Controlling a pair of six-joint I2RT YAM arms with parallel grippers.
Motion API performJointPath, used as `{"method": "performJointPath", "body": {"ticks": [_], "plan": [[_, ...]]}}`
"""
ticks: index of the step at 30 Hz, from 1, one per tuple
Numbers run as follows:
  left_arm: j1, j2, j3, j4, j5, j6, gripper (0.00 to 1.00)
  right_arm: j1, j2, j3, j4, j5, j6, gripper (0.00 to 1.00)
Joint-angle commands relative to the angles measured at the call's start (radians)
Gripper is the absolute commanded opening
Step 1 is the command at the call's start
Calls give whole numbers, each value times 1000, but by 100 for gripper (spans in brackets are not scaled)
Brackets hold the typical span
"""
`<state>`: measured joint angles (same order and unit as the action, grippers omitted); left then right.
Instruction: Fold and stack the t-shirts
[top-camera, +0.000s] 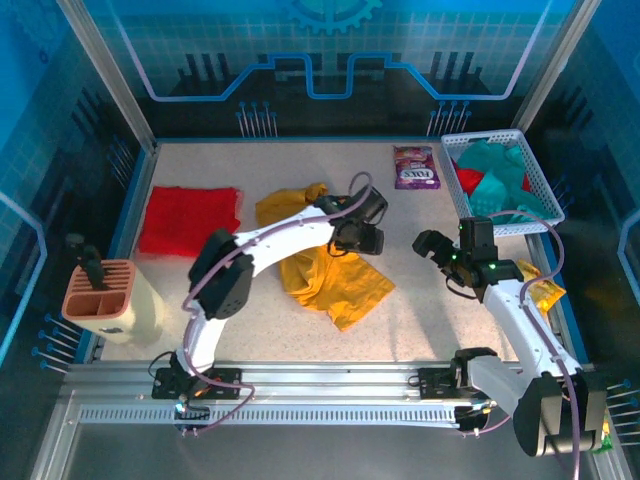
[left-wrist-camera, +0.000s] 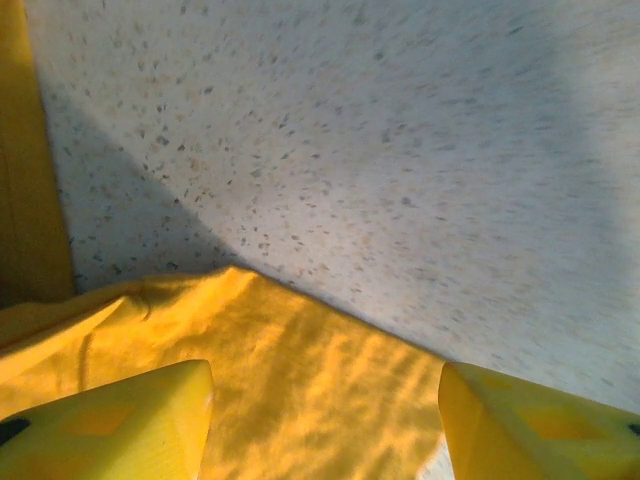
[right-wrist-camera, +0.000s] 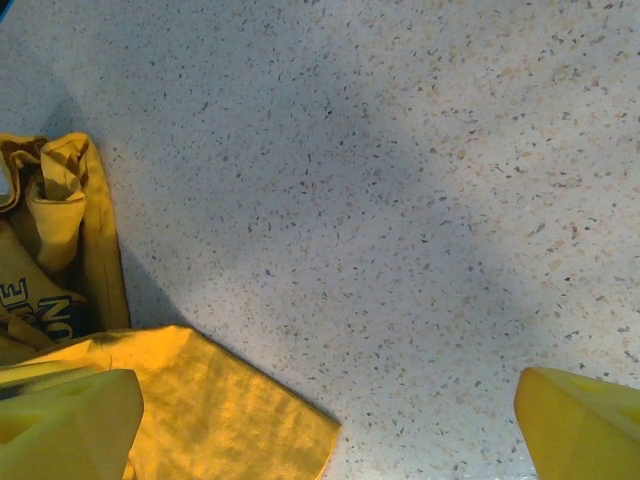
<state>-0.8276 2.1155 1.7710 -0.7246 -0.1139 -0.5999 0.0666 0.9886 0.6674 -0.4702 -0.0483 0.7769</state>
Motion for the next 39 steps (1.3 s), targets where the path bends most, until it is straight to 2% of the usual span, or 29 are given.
{"method": "performJointPath", "body": {"ticks": [1,8,10,14,16,19,25,30,39], "plan": [[-38,103,39,-135,-68,-64,62,9,-22,3,8,27,-21,96],[-75,152,21,-101,-32,-103,62,6,-11,-3,16,21,-24,96],[-80,165,23,-98,-28,-100,57,5,-8,-4,21,17,-19,96],[-81,179,29,-110,-45,-86,38,5,-4,-8,32,11,-12,96],[-75,166,34,-117,-58,-70,25,6,1,-4,32,10,-11,96],[-52,101,34,-131,-58,-37,0,6,9,-2,41,-6,-18,93],[28,-174,8,-156,-26,50,0,39,75,4,100,-71,-34,86],[161,-444,-74,-144,62,76,0,151,190,29,185,-113,-44,82],[452,-917,-447,-42,148,89,0,342,466,139,299,-123,9,82]]}}
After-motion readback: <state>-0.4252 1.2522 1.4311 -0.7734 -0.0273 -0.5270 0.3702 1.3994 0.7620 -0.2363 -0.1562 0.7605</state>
